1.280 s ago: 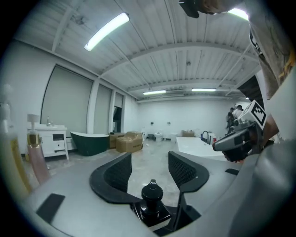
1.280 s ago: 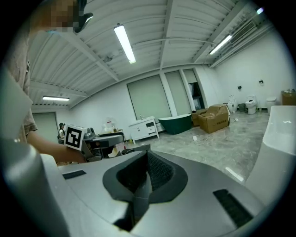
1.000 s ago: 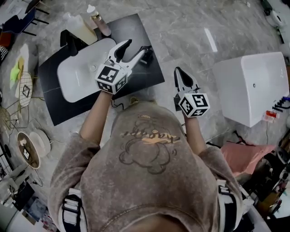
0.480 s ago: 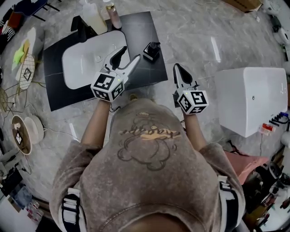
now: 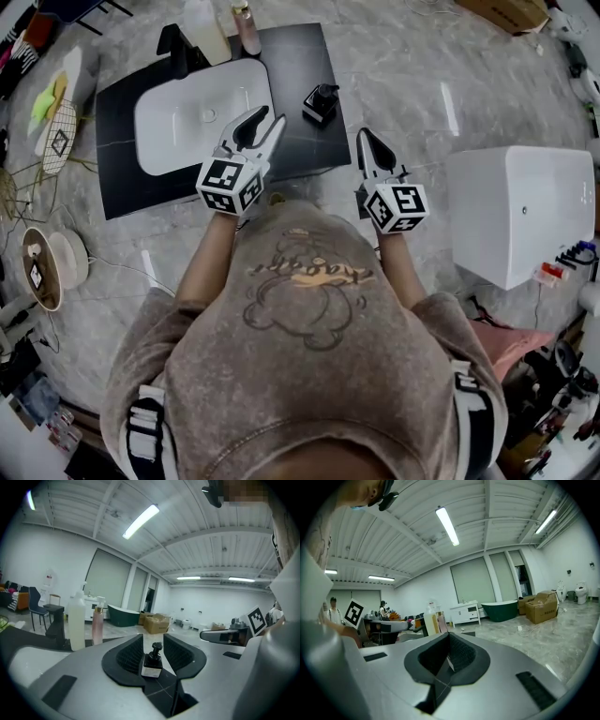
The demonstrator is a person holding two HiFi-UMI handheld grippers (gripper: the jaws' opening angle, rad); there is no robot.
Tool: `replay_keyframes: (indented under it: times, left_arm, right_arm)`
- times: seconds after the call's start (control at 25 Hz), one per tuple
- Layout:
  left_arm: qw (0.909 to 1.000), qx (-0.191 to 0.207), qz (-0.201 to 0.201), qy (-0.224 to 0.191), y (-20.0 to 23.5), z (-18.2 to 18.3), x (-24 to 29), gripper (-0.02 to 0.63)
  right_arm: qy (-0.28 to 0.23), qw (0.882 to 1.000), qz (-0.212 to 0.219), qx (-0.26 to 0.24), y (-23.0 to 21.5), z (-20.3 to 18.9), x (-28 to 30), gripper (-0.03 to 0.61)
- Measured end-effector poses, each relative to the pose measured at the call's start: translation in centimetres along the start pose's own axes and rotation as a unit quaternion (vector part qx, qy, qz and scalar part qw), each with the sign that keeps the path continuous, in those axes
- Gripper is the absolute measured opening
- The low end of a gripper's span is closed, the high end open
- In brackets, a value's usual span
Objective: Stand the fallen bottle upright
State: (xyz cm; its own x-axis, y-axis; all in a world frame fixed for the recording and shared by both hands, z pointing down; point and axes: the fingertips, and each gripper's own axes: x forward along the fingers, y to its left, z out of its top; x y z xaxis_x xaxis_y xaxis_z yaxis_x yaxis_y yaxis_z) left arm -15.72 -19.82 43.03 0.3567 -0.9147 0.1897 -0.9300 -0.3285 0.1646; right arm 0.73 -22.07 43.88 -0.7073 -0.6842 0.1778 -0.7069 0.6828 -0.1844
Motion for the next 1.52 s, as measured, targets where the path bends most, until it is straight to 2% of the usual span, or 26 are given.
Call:
replay_keyframes:
  times: [0.24,0.4,0.76,1.52]
  left_arm:
    - [1.0000,-0.001,0.007,-0.002,0.0,-0.3,-0.3,0.056]
    - [0.9998,0.001,0.018,-0.001,0.2,-0.6,-0.4,0.023]
    - [0.9988,-0.013,0.046,0.005,0.9,-1.4,-0.5,0.018]
    - [0.9986,-0.014,0.049,0.011,1.5,-1.6,-0.2,0.018]
  right_arm:
    - [0.000,1.000,-0.006,-0.001,-0.2,-0.2,-0.6,-0.003]
    - [0.000,1.000,-0.010,-0.001,-0.5,-0.3,-1.0,-0.003]
    - [0.004,1.000,-0.014,0.001,-0.9,-0.8,-1.5,-0.003]
    - [0.011,1.000,-0.011,0.010,-0.7,-1.5,-0.9,-0.003]
